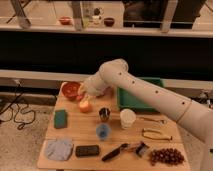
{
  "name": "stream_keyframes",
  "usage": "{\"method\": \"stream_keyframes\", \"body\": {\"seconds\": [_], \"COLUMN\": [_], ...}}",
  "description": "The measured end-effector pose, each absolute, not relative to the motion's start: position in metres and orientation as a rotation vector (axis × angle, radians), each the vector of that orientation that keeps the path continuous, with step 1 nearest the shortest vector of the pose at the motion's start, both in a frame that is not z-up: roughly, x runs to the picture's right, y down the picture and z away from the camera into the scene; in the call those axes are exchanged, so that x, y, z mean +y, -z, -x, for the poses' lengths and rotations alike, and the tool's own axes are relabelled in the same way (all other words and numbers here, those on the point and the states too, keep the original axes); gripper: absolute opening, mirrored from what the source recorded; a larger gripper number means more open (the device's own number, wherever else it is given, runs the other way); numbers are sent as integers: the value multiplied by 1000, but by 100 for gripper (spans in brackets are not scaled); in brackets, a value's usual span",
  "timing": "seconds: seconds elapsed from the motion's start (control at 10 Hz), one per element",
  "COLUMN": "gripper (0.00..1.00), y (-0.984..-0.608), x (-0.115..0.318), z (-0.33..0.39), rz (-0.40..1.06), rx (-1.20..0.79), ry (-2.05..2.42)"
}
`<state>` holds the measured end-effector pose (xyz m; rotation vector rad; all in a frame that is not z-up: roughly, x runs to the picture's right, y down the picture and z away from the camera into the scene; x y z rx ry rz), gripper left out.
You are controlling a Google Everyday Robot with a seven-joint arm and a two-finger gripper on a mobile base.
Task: Place pepper in tray
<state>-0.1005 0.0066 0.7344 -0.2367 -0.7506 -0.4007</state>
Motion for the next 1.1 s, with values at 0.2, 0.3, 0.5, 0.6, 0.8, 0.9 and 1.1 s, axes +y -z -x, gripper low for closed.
{"method": "stream_keyframes", "body": {"seconds": [0.2,0.3,0.5,0.6,0.8,0.9,1.1], "gripper": [2,2,2,2,2,2,2], "y": [-754,-764,-777,-780,-784,-785,-791], "x": [-15,-23,-34,-37,-39,-39,-38], "z": [73,59,30,13,-23,-37,-52], "rz": [218,213,194,181,152,141,134], "rx": [-725,-711,-681,-663,-608,-582,-533], "ry": [355,326,259,220,139,107,74]}}
